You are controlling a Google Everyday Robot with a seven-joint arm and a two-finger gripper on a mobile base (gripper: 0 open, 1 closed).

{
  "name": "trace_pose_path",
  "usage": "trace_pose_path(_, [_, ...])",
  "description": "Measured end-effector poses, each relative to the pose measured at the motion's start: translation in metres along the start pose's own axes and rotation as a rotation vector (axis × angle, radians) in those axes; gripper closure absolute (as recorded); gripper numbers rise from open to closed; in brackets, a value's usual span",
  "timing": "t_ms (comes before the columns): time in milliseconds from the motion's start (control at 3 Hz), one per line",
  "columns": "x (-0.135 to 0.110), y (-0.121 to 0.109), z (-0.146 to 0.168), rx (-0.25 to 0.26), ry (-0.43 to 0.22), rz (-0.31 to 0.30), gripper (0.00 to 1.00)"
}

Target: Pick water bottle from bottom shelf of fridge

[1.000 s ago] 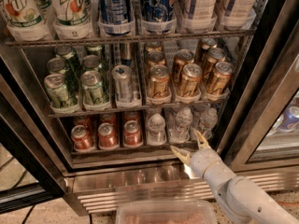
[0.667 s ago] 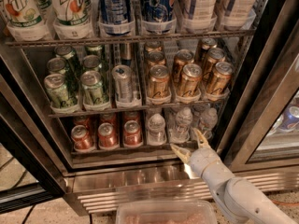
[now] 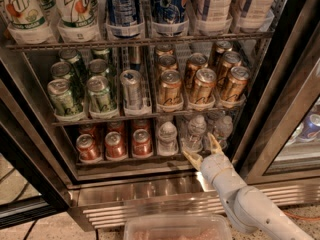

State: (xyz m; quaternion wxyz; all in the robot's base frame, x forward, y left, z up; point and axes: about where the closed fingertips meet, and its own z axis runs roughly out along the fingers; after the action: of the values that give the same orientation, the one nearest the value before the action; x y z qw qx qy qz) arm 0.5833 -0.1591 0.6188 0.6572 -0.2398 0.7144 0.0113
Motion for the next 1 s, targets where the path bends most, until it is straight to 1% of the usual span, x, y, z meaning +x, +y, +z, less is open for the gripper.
trace_pose_path(333, [0.0,0.001,0.006,0.003,-0.004,0.006,0.37])
trace_pose_path(1000, [0.001,0.001,0.018,0.027,-0.006,0.015,0.41])
